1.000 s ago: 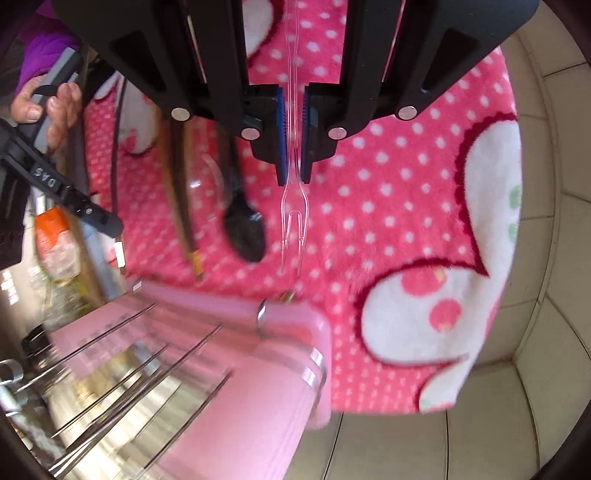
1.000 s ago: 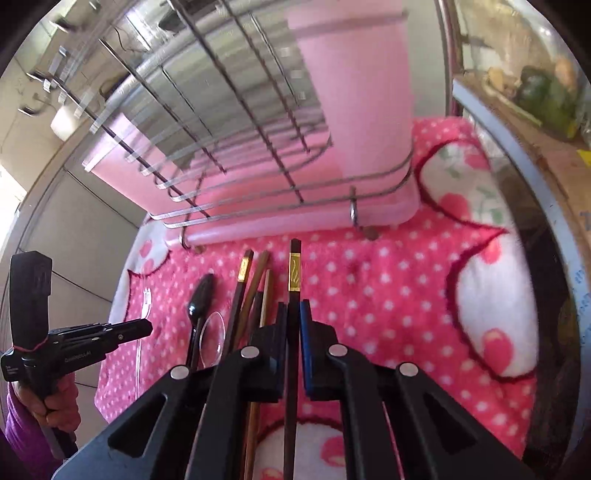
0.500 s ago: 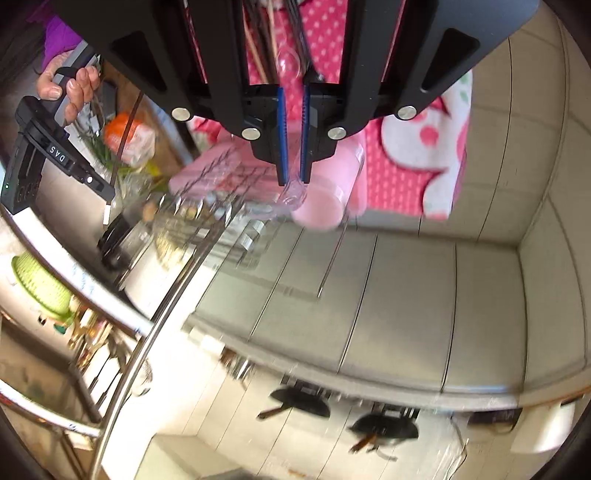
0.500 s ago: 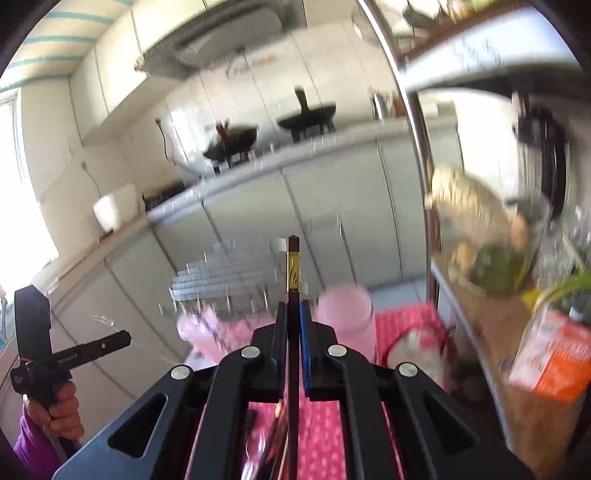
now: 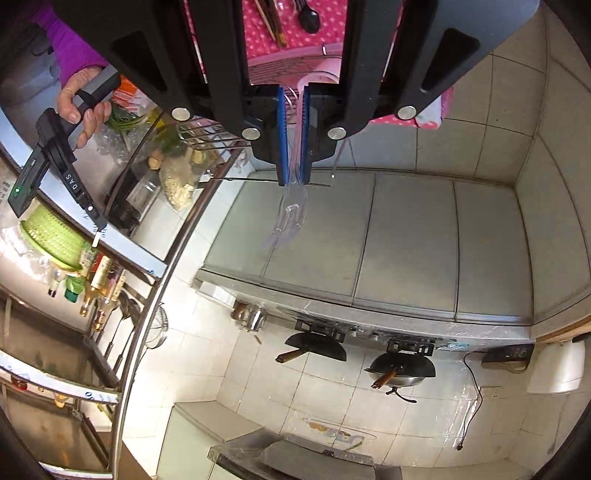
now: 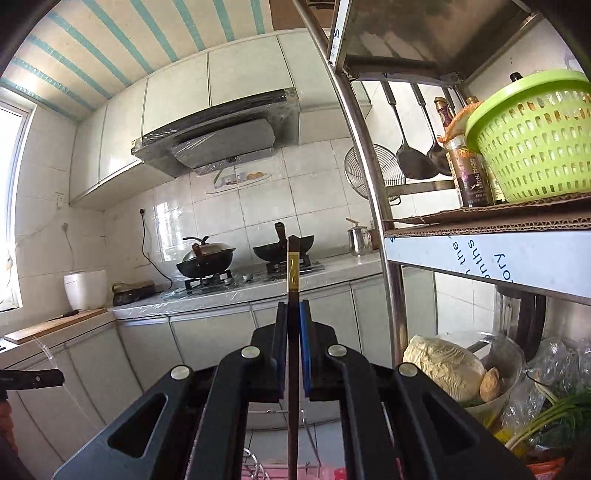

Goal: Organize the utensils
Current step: 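Lift the fork with the left tool while the right carries the chopstick to the pink cup, then open the left tool over the pink cup while the right releases the chopstick into it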

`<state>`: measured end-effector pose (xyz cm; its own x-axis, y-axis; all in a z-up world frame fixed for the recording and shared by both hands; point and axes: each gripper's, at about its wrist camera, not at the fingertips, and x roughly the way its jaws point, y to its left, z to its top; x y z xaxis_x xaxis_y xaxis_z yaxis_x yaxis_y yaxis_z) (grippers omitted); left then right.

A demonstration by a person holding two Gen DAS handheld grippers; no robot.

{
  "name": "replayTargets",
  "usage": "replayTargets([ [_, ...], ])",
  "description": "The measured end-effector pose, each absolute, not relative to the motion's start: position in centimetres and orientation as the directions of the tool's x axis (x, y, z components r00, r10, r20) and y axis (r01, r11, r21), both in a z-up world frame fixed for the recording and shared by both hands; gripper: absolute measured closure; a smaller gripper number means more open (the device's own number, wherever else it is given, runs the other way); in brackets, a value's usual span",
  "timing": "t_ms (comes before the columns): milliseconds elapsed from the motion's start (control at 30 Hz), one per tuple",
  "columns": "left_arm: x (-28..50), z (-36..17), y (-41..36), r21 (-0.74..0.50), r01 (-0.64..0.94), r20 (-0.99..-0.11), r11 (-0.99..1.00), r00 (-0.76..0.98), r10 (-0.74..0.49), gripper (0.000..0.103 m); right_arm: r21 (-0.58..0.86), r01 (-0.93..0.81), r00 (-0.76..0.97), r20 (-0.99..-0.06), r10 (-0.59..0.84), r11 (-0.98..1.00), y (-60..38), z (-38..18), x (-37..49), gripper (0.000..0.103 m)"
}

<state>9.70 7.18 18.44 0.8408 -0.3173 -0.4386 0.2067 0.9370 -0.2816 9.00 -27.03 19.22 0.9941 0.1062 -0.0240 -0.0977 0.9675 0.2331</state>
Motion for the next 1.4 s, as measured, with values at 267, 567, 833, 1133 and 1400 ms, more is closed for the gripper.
replayTargets([
  [267,13.4,14.8,7.2,-0.266,0.172,-0.533,0.948,0.793,-0.294,0.098,0.195,-0.056,0.995,-0.068,0.070,0.979,-25.9,15.4,12.7,0.097],
  [567,16.5,9.3,5.9,-0.241,0.162,-0.665,0.957,0.690,-0.284,0.098,0.221,-0.034,0.953,-0.288,0.099,0.975,-25.9,9.9,15.6,0.097],
  [833,18.3,6.4,5.7,-0.266,0.131,-0.715,0.955,0.637,-0.287,0.098,0.223,-0.052,0.920,-0.369,0.134,0.973,-25.5,8.1,16.5,0.097],
  [1133,18.9,5.6,6.9,-0.314,0.058,-0.727,0.948,0.628,-0.279,0.081,0.234,-0.082,0.879,-0.440,0.181,0.969,-24.9,7.1,16.3,0.063],
  [1400,17.2,7.4,8.4,-0.327,0.031,-0.688,0.945,0.677,-0.261,0.066,0.227,-0.079,0.875,-0.450,0.177,0.971,-25.3,7.7,14.2,0.057],
])
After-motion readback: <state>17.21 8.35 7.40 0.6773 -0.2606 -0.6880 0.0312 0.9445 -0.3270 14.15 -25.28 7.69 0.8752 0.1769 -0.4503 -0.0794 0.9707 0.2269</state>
